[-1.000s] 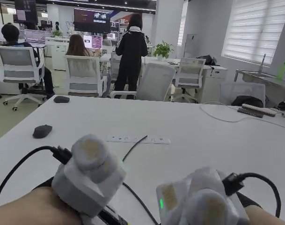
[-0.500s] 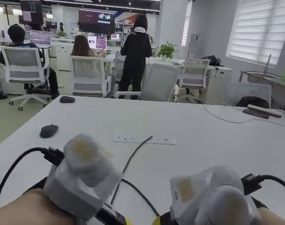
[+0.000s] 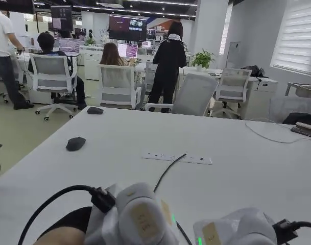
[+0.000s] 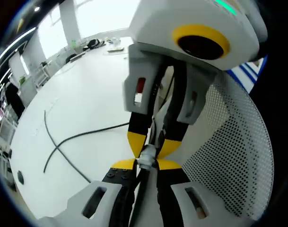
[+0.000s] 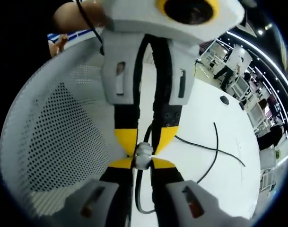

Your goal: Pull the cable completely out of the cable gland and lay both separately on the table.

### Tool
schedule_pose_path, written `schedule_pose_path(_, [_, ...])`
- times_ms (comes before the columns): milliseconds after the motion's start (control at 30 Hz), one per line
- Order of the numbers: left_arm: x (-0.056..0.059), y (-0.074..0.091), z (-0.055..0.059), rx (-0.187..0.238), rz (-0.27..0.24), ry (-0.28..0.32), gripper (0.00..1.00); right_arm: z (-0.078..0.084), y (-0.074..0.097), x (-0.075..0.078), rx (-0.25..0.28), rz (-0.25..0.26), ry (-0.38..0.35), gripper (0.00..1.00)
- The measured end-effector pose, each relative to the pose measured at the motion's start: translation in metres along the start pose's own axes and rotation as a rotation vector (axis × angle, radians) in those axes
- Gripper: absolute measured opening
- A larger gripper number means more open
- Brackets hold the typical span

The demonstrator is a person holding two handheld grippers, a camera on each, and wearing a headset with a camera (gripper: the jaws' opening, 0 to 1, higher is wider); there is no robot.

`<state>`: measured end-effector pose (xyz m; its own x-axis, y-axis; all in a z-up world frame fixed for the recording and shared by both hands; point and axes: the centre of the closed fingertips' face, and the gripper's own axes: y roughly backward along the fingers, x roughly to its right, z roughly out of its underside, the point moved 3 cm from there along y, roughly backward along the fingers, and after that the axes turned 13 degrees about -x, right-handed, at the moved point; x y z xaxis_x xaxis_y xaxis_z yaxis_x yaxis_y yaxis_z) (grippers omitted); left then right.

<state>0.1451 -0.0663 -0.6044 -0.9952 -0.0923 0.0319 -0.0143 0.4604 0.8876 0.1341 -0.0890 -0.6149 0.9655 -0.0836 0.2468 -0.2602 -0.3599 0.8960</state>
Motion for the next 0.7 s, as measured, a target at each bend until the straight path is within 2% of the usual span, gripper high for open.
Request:
schedule_pose_path(33, [-0.002,0.000,0.000,0.026,0.019,0.042,0.16,0.001,0.000,0.001,-0.003,0.040,0.037,0.12])
schedule_pose_path(67, [-0.003,0.000,0.000,0.039,0.017,0.053,0.16,0.001,0.000,0.003,-0.004,0.063,0.052,0.12])
schedule_pose_path(100, [-0.005,0.000,0.000,0.043,0.007,0.039,0.16,0.002,0.001,0.002,-0.001,0.065,0.052,0.12])
schedule_pose_path(133, [-0.002,0.001,0.000,0.042,0.004,0.030,0.16,0.004,0.003,0.002,0.005,0.046,0.037,0.13])
schedule_pose_path(167, [0.000,0.001,-0.001,0.040,0.006,0.027,0.16,0.004,0.004,0.000,0.019,0.003,-0.005,0.13])
schedule_pose_path(200, [0.000,0.001,-0.002,0.037,-0.018,0.009,0.16,0.007,0.005,0.000,0.018,-0.025,-0.049,0.14])
schedule_pose_path(233, [-0.002,0.001,-0.001,0.030,-0.034,0.003,0.16,0.010,0.006,0.002,0.011,-0.030,-0.071,0.17])
schedule_pose_path(300, [-0.001,0.002,0.000,0.028,-0.028,-0.004,0.16,0.019,0.007,0.009,-0.013,-0.009,-0.088,0.25])
schedule_pose_path(367, [-0.002,0.004,0.000,0.037,-0.027,0.000,0.16,0.027,0.008,0.014,-0.024,0.015,-0.131,0.24])
schedule_pose_path(400, [-0.003,0.004,0.000,0.039,-0.029,-0.002,0.16,0.028,0.008,0.015,-0.016,0.019,-0.161,0.22])
schedule_pose_path(433, [-0.002,0.005,0.000,0.041,-0.032,-0.012,0.16,0.026,0.008,0.014,0.012,0.021,-0.223,0.21])
schedule_pose_path(467, [-0.002,0.005,0.000,0.037,-0.036,-0.022,0.16,0.026,0.007,0.013,0.021,0.021,-0.245,0.21])
schedule_pose_path(567, [-0.007,0.002,0.003,0.042,-0.063,-0.006,0.16,0.030,0.000,0.008,-0.008,0.049,-0.226,0.18])
schedule_pose_path(633, [-0.003,-0.001,0.003,0.046,-0.060,-0.038,0.16,0.038,-0.004,0.005,-0.082,0.049,-0.188,0.17])
schedule_pose_path(700, [0.001,-0.003,0.003,0.042,-0.039,-0.035,0.16,0.035,-0.005,0.003,-0.079,0.038,-0.175,0.11])
